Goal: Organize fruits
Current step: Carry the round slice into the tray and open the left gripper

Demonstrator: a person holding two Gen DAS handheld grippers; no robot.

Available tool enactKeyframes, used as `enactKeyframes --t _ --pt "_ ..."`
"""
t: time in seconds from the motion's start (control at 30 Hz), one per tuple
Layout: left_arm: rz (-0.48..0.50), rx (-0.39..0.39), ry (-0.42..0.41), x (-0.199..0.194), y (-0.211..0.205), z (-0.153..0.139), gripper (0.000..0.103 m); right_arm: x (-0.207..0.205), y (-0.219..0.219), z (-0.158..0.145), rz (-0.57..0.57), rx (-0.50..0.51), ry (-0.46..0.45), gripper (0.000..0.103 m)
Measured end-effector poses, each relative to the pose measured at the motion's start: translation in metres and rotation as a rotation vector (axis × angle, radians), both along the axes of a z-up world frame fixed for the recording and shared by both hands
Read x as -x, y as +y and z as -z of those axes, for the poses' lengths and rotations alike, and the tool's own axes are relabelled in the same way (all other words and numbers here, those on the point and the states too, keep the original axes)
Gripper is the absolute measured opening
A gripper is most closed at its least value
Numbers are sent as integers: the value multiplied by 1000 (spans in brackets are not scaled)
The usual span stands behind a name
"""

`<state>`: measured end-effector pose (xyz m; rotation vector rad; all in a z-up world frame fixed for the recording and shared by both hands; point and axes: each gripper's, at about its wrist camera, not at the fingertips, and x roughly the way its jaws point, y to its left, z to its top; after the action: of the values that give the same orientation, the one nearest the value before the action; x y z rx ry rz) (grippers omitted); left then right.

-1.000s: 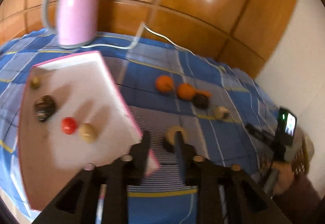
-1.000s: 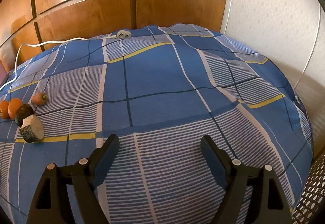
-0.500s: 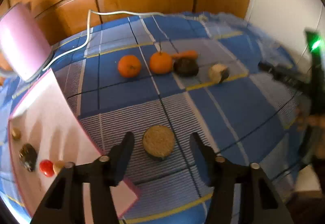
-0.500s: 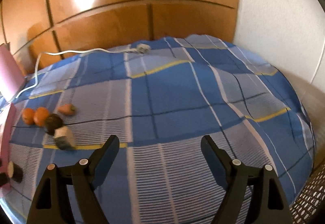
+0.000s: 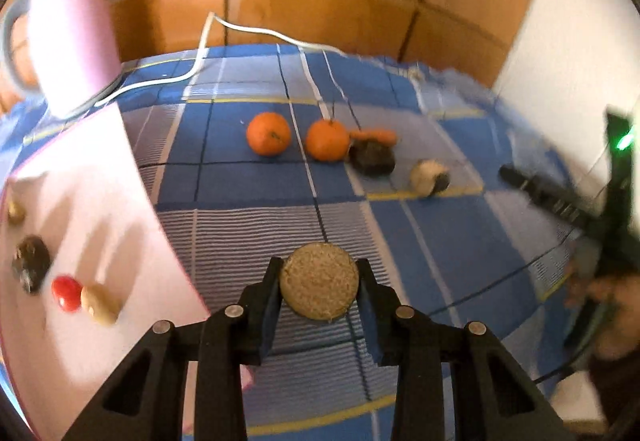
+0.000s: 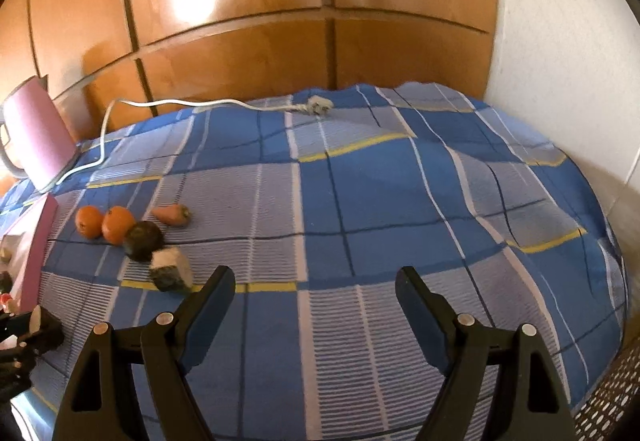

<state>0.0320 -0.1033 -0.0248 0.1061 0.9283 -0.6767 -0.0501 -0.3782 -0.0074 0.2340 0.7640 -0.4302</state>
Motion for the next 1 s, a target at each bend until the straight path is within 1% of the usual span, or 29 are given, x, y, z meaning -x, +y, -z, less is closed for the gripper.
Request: enactKeyframes --t 0.1,0.17,0.23,0.3,0.4,0.43,0.53,0.63,0.8,0.9,0.97,1.0 --pt "-35 58 10 4 17 -12 35 -4 5 0 -20 -2 5 84" --pt "-77 103 5 3 32 -23 35 -6 9 4 -38 -3 15 84" --pt "-150 160 10 0 53 -32 35 -7 12 10 -44 5 39 84" --pt "-255 199 5 -8 79 -40 35 -5 10 15 -25 16 56 84" --pt "-435 189 -34 -18 115 -45 35 -3 4 23 12 16 82 84" --pt "-476 180 -38 -21 123 -44 35 -2 1 26 27 13 88 84" --pt "-626 122 -45 -29 151 -34 35 2 -6 32 58 -4 101 84" --pt "-730 83 -14 -33 172 -16 35 4 -8 36 71 -8 110 84" --pt "-773 31 9 -32 178 5 36 4 -5 37 67 1 115 84" --pt "-757 19 10 -31 175 10 36 3 -1 35 59 9 110 84" --pt "-747 10 -9 -29 170 11 44 2 2 34 48 11 107 84" --pt "-744 9 -17 -28 170 9 51 1 4 33 42 13 106 84"
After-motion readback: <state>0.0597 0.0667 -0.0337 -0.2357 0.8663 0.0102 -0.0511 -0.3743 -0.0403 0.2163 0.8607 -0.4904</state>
